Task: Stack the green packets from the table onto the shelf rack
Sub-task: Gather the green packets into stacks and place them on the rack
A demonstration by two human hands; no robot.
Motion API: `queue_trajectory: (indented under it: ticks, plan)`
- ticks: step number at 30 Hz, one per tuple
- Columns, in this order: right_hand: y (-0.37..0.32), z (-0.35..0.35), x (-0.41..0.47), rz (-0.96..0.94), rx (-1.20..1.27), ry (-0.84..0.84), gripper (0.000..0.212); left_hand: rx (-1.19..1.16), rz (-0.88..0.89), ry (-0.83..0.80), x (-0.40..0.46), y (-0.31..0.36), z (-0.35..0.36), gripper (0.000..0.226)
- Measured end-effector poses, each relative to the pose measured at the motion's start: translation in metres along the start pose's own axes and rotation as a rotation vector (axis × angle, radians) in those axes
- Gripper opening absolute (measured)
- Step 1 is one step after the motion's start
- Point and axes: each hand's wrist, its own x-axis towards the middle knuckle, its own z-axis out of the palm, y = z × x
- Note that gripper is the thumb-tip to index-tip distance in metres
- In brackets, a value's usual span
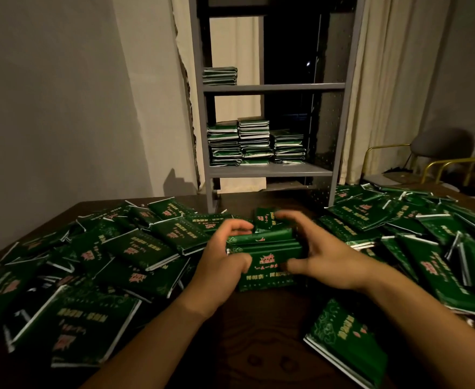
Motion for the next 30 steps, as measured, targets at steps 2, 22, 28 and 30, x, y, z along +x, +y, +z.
queue_trajectory:
  ticks: [2,22,28,30]
  plan:
    - [0.002,0.005,0.000,-0.003,-0.111,-0.040,0.056,0.061,-0.014,-0.039,0.001,-0.002,0.002,0.049]
    - [-0.061,-0.031,-0.014,-0.121,-0.131,0.175,0.039,0.145,0.152,-0.051,0.013,0.030,-0.026,0.045]
    - [-0.091,-0.051,-0.031,-0.155,-0.279,0.278,0.030,0.548,0.291,-0.118,0.032,0.060,-0.022,0.053]
    - [-0.098,-0.056,-0.034,-0.207,-0.332,0.299,0.034,0.555,0.340,-0.096,0.042,0.071,-0.020,0.051]
